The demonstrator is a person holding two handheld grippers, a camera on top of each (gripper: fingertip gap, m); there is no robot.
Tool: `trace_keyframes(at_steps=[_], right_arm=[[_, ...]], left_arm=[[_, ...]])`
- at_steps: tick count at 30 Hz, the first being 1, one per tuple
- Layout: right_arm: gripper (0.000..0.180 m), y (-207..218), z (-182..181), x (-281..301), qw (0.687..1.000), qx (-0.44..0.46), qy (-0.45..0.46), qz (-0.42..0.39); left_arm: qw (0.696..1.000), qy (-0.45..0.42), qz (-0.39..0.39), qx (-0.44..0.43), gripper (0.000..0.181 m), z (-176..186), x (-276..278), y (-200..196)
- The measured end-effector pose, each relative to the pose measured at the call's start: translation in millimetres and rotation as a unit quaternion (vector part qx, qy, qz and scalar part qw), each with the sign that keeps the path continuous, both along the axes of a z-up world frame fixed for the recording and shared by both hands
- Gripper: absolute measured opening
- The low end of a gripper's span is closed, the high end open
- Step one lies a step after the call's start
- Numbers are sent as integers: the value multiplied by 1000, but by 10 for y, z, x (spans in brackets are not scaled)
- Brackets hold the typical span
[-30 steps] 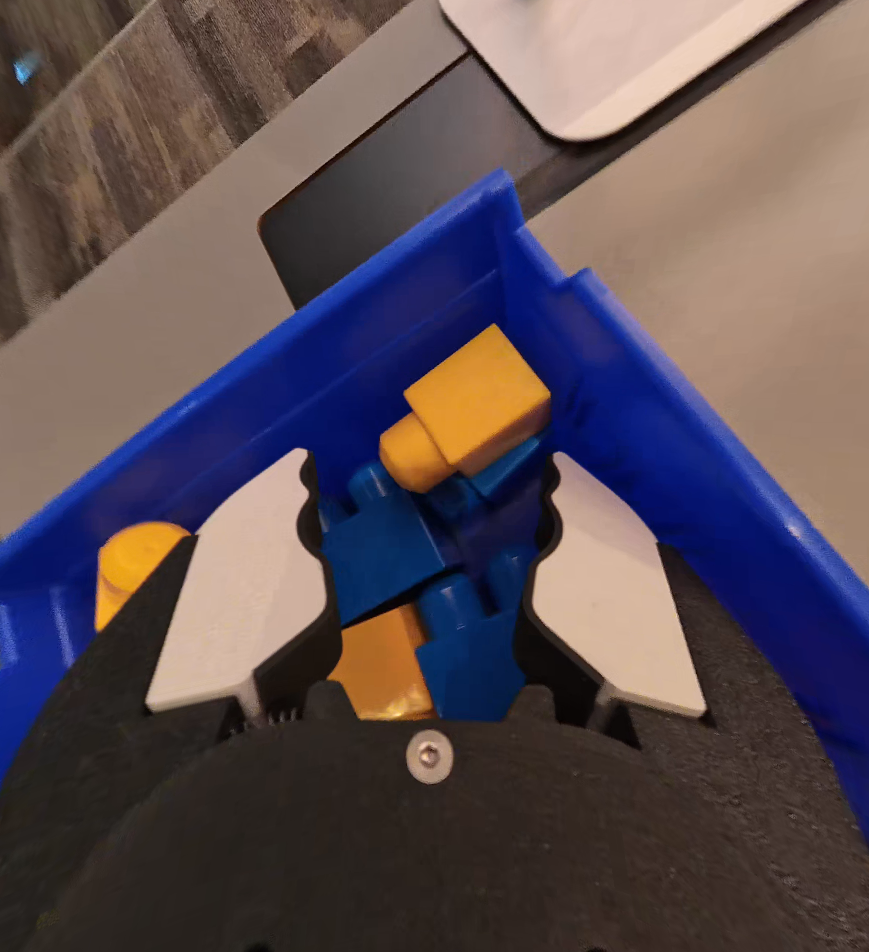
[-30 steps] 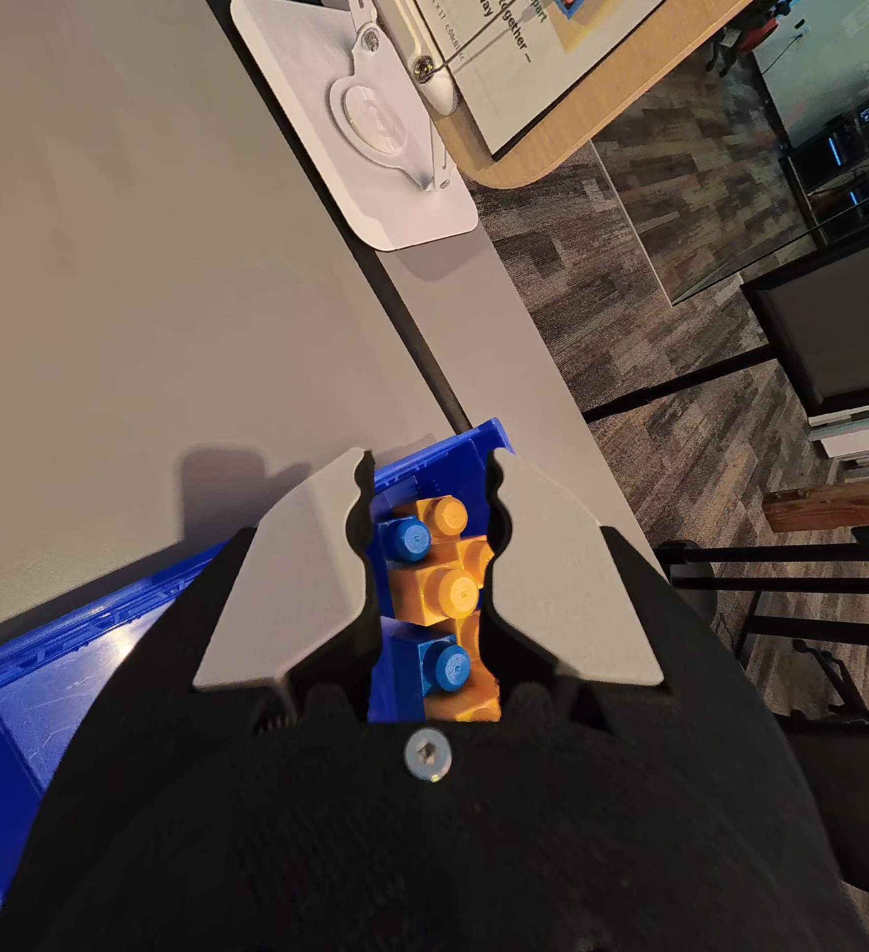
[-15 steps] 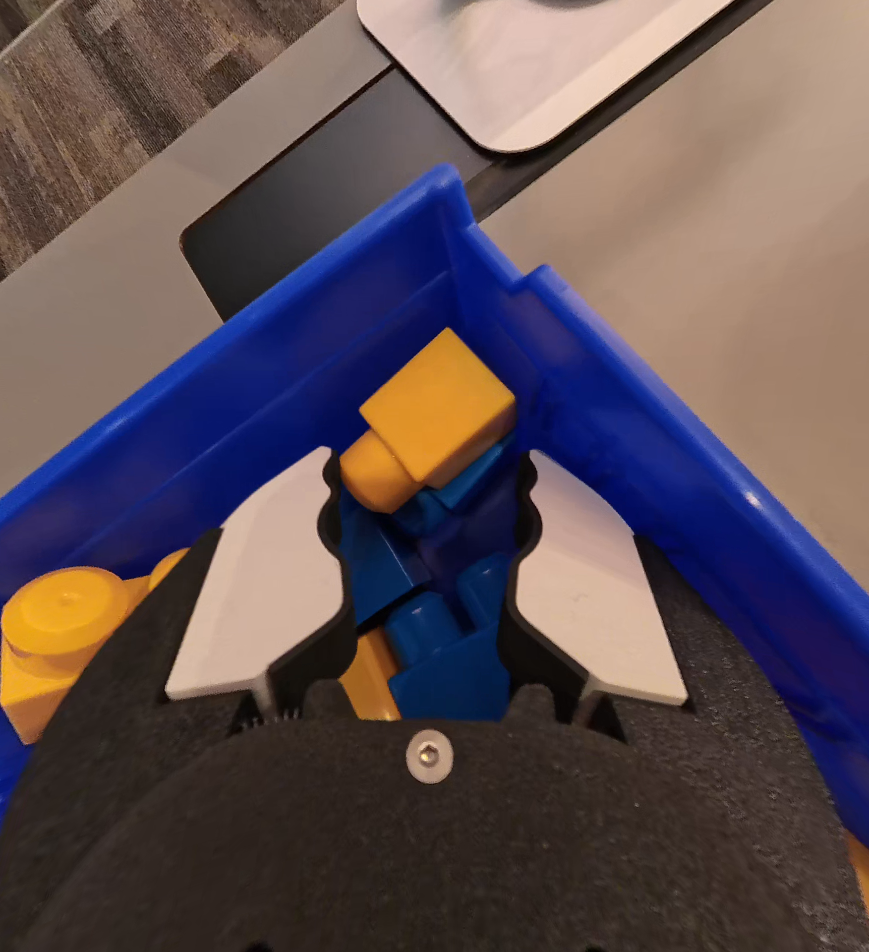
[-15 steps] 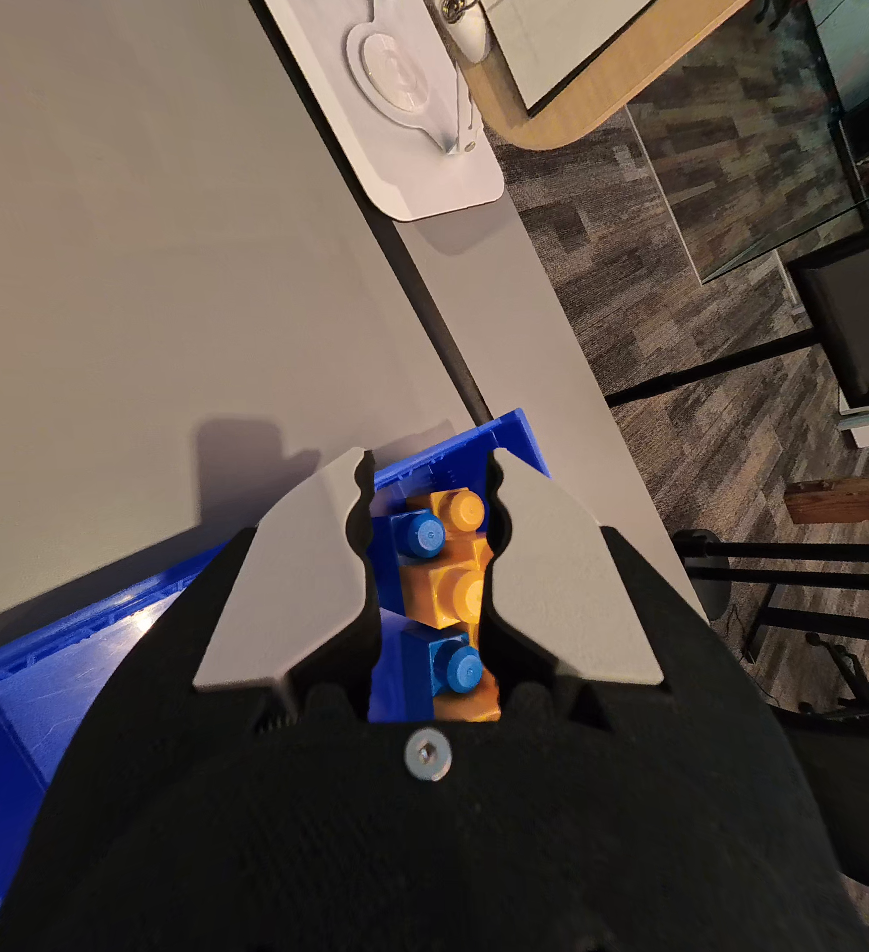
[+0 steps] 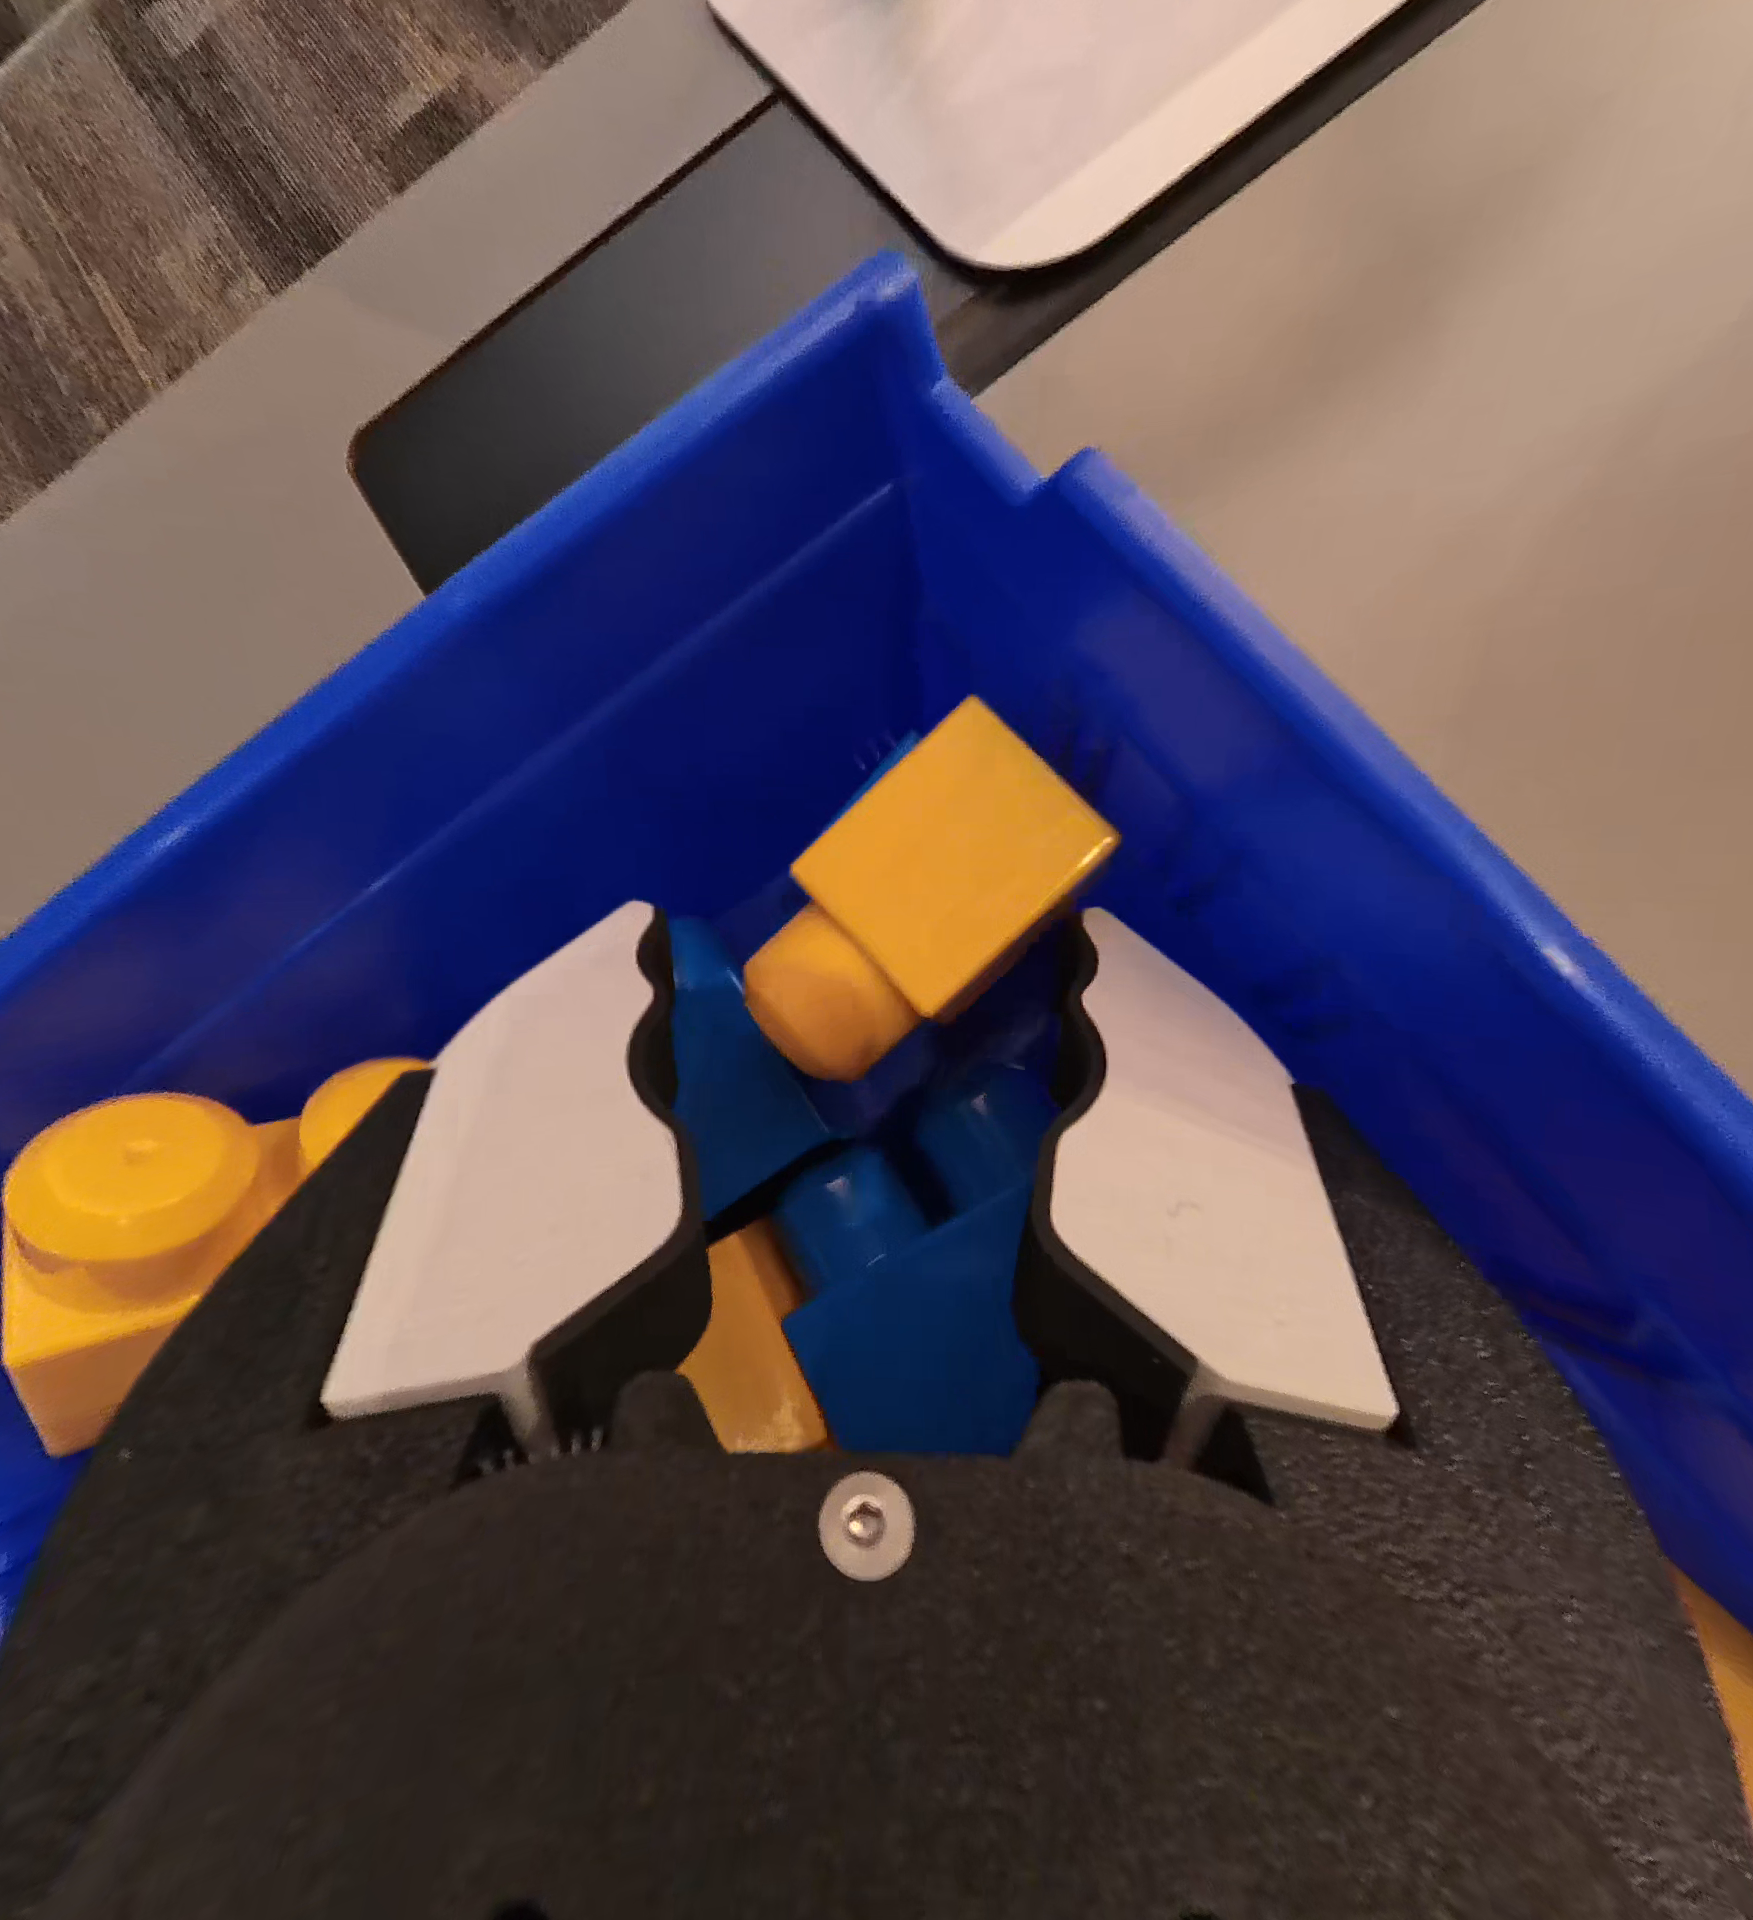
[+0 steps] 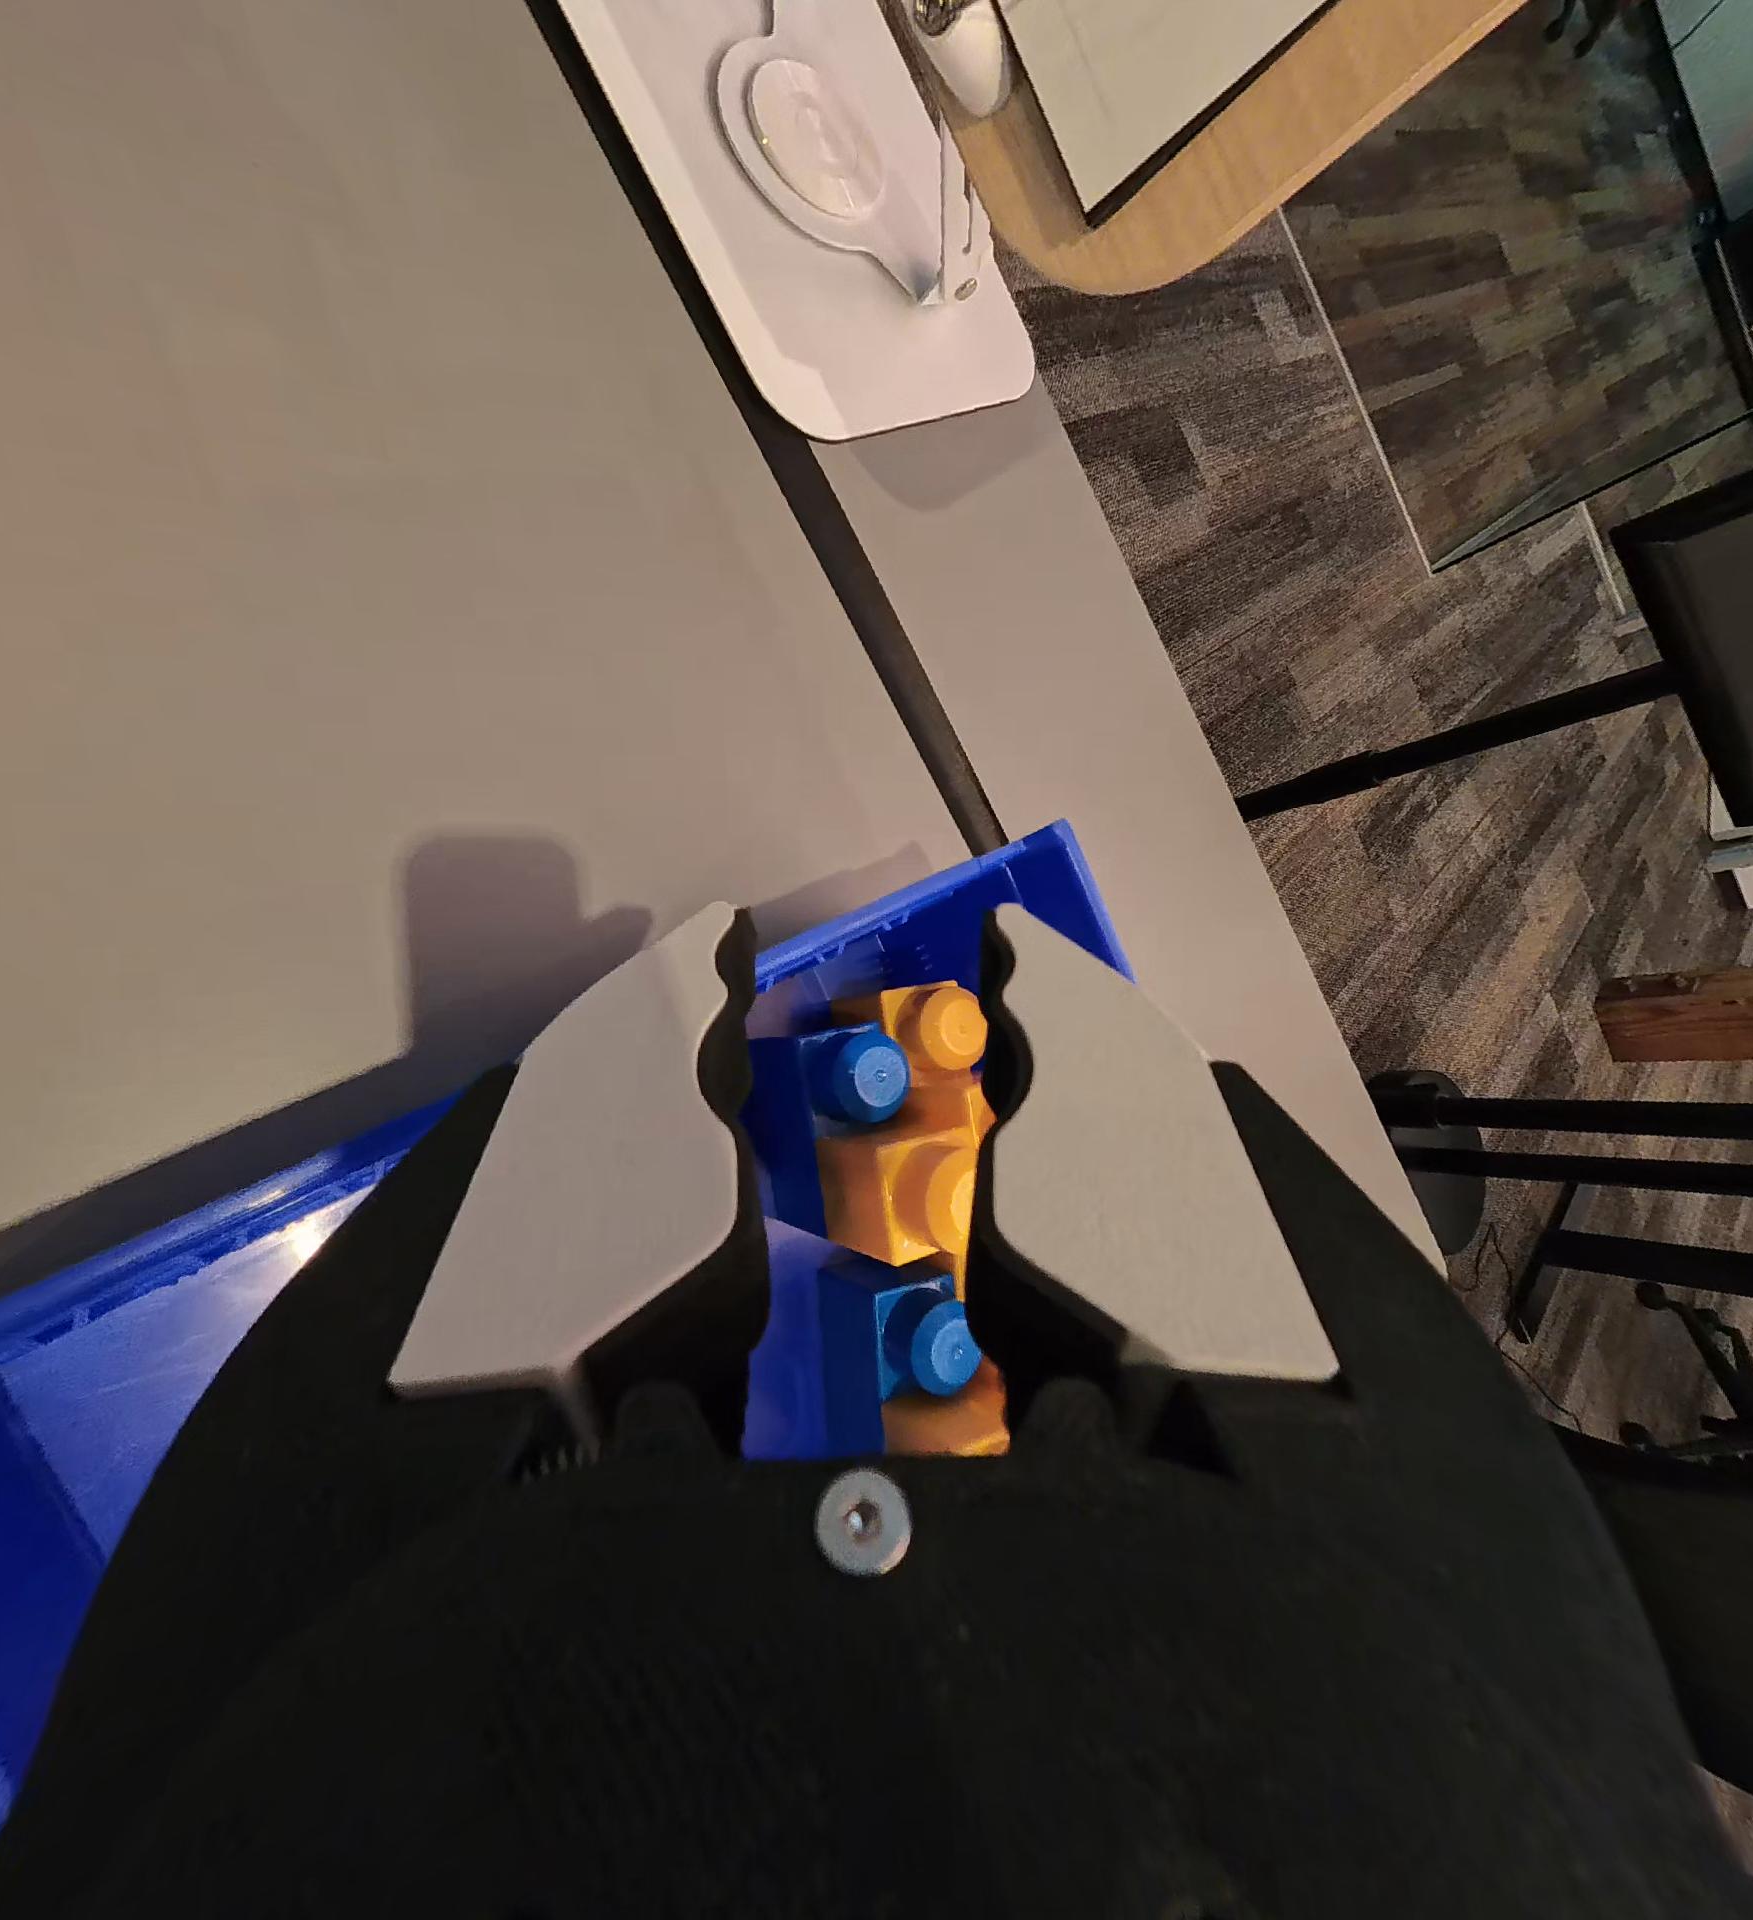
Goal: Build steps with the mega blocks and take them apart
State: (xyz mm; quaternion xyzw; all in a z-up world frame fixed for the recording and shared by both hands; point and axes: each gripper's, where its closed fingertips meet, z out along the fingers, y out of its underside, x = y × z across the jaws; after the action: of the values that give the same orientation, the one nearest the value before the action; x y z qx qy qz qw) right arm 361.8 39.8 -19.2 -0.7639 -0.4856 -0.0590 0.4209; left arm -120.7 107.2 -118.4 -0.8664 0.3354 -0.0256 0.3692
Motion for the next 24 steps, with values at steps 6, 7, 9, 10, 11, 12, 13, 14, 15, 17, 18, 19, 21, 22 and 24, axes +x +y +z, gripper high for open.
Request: trace_keyframes(at_steps=[6, 7, 9, 10, 11, 12, 13, 14, 15, 17, 18, 19, 21, 22, 24], right_arm=[[42, 10, -22, 17, 1000, -4, -2, -1], [42, 10, -21, 18, 1000, -3, -1, -1], [42, 8, -18, 11, 1000, -3, 0, 0], [42, 8, -19, 7, 1000, -4, -1, 1], [42, 9, -22, 5, 1000, -4, -2, 2], [42, 9, -25, 4, 1000, -4, -3, 2], [42, 11, -29, 4, 1000, -4, -4, 2], [42, 14, -31, 6, 1000, -4, -4, 2], [42, 16, -30, 8, 1000, -3, -5, 2], [42, 18, -21, 10, 1000, -2, -3, 2], [42, 19, -12, 14, 1000, 0, -4, 2], [42, 22, 3, 18, 1000, 5, -5, 1], [42, 21, 55, 16, 1000, 17, -5, 2], [42, 24, 97, 11, 1000, 26, -3, 1], [42, 24, 213, -7, 999, 48, 4, -2]], left_arm=[[999, 12, -29, 5, 51, 1, 104, -37], [999, 17, -31, 7, 51, 1, 100, -41], [999, 24, -32, 8, 49, 2, 91, -48], [999, 26, -31, 8, 47, 5, 83, -50], [999, 28, -30, 7, 46, 8, 71, -55], [999, 32, -26, 6, 46, 13, 50, -57], [999, 35, -22, 7, 46, 24, 23, -60], [999, 37, -19, 8, 45, 42, 1, -68], [999, 39, -17, 11, 45, 71, -23, -78], [999, 40, -7, 20, 45, 163, -84, -99], [999, 40, -3, 26, 45, 226, -117, -116], [999, 40, 3, 36, 45, 307, -151, -130], [997, 46, 12, 62, 45, 498, -213, -170], [996, 49, 14, 74, 45, 598, -229, -200], [992, 60, 10, 108, 45, 830, -198, -266]])
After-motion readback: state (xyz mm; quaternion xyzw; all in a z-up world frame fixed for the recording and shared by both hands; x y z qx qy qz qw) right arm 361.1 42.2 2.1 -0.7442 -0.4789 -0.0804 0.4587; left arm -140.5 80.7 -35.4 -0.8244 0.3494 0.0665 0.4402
